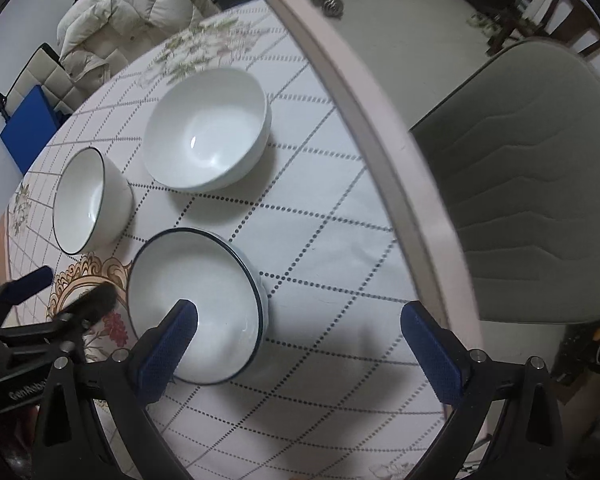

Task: Organize plates and bowls
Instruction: 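Reach both tools to the teal-exterior bowl rim and grip it, then lift the teal-exterior bowl by its rim with both tools, then carry the teal bowl beside the plate stack, set it down, open both tools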

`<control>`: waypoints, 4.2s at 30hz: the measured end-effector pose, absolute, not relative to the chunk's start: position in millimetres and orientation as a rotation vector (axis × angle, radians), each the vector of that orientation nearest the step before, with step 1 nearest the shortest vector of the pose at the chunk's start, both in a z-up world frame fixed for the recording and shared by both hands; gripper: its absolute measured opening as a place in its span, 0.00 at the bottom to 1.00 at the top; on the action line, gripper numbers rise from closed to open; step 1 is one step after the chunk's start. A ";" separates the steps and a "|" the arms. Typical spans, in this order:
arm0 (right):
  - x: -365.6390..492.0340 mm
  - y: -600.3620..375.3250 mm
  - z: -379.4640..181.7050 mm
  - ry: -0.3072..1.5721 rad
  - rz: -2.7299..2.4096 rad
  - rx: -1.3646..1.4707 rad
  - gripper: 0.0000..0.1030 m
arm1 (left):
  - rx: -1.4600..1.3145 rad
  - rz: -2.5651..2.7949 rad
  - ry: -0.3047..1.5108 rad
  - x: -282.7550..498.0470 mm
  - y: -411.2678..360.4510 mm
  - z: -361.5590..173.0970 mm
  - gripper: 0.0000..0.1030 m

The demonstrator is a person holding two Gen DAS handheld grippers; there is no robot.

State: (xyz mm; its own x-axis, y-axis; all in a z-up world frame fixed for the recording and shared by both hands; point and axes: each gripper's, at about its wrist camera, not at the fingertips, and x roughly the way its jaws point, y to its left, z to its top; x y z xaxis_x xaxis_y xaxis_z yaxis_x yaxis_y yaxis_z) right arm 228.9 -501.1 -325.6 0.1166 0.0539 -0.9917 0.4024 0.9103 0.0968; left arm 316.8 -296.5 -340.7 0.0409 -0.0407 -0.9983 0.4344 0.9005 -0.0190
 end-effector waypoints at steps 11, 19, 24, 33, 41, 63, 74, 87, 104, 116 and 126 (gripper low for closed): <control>229.4 -503.8 -372.7 1.518 -0.136 0.503 0.97 | 0.261 -0.437 1.599 313.9 -302.1 -378.5 0.92; 230.7 -505.1 -391.9 1.530 -0.059 0.615 0.68 | 0.253 -0.472 1.639 310.6 -314.7 -393.3 0.73; 234.3 -507.3 -399.2 1.538 -0.035 0.651 0.61 | 0.258 -0.487 1.644 308.9 -325.0 -399.1 0.72; 241.9 -504.1 -410.9 1.556 0.008 0.676 0.55 | 0.272 -0.500 1.644 308.2 -347.4 -405.4 0.60; 248.5 -496.2 -414.4 1.561 0.042 0.675 0.49 | 0.287 -0.500 1.632 315.8 -352.7 -405.3 0.58; 252.9 -481.3 -416.2 1.572 0.074 0.678 0.13 | 0.212 -0.525 1.641 310.1 -341.3 -390.8 0.22; 252.0 -433.2 -388.4 1.560 0.166 0.637 0.13 | 0.184 -0.485 1.607 287.8 -267.7 -362.1 0.22; 219.5 -298.2 -379.1 1.648 0.355 0.527 0.13 | 0.052 -0.308 1.640 249.7 -131.8 -355.4 0.22; 190.6 -216.4 -393.6 1.739 0.440 0.358 0.13 | -0.034 -0.212 1.700 208.4 -73.7 -377.1 0.22; 184.9 -205.8 -418.2 1.775 0.406 0.291 0.13 | -0.011 -0.202 1.736 195.2 -77.5 -397.9 0.22; 184.8 -206.4 -419.0 1.786 0.407 0.295 0.14 | -0.013 -0.191 1.732 190.2 -81.6 -402.0 0.22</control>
State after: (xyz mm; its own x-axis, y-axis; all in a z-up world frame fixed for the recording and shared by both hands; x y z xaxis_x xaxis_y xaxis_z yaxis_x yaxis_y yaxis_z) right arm 184.8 -206.4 -419.0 -0.2483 0.4065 -0.8792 -0.0149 0.9060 0.4231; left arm 190.2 -81.6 -402.0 -0.1705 -0.1164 -0.9785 0.0991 0.9859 -0.1346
